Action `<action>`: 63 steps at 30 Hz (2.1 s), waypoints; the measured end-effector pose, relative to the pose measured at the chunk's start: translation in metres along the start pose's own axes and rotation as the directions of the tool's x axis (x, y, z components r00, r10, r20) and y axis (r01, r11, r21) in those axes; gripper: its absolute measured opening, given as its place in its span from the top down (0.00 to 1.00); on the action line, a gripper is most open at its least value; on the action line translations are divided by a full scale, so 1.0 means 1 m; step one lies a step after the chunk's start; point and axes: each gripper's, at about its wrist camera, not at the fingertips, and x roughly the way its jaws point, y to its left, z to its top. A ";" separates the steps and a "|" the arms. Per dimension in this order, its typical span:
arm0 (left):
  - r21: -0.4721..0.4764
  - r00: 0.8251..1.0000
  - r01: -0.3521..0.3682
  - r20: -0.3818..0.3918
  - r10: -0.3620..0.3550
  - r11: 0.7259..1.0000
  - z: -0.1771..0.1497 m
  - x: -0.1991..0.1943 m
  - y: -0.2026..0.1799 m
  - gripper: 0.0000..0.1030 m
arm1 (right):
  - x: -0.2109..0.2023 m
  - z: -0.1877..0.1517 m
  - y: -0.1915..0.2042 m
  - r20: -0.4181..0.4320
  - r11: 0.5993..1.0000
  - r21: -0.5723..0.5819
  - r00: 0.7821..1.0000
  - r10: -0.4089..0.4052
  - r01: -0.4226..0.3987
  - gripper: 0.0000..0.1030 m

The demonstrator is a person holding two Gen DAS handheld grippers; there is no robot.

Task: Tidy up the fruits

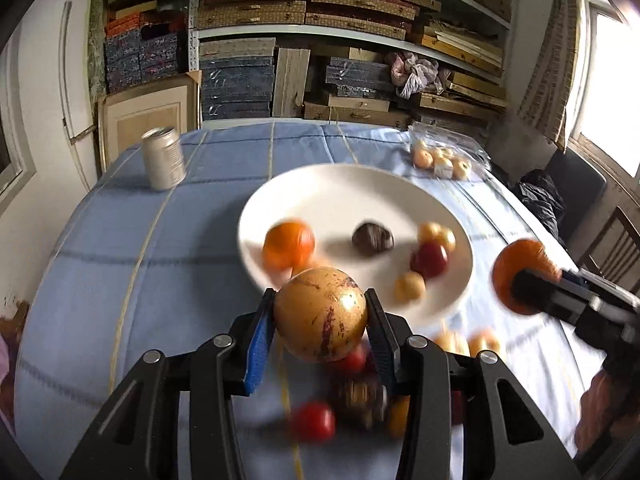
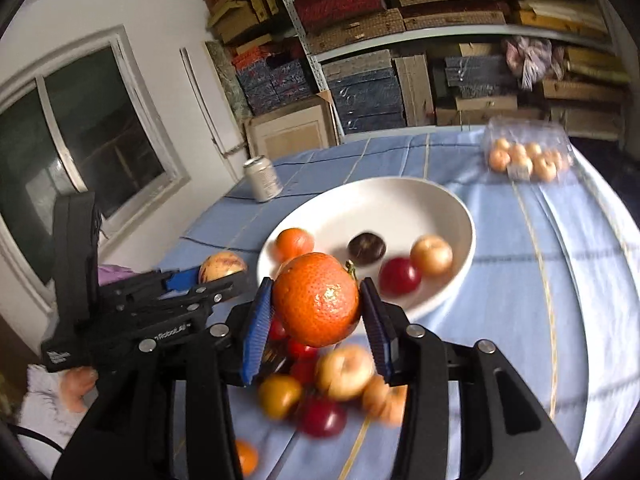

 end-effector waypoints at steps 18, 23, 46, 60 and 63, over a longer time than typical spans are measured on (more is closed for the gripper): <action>-0.052 0.992 0.004 -0.129 -0.010 0.999 0.073 0.129 0.022 0.57 | 0.115 0.002 0.000 -0.145 0.997 -0.078 0.989 -0.038 0.026 0.56; -0.076 0.996 0.000 -0.090 -0.007 0.997 0.075 0.101 0.025 0.52 | 0.086 0.010 -0.001 -0.078 0.997 -0.071 0.997 -0.018 0.013 0.54; -0.080 0.997 -0.079 -0.013 0.078 0.994 -0.089 -0.039 0.028 0.29 | -0.067 -0.086 -0.034 0.134 0.990 0.025 0.981 -0.140 0.138 0.12; -0.037 0.995 -0.098 -0.029 0.097 0.995 -0.099 -0.030 0.023 0.15 | -0.031 -0.091 -0.026 -0.006 0.962 -0.062 0.964 -0.265 0.264 0.12; -0.024 0.994 -0.101 -0.036 0.100 0.995 -0.097 -0.024 0.021 0.15 | -0.026 -0.089 -0.027 -0.021 0.961 -0.063 0.962 -0.271 0.270 0.14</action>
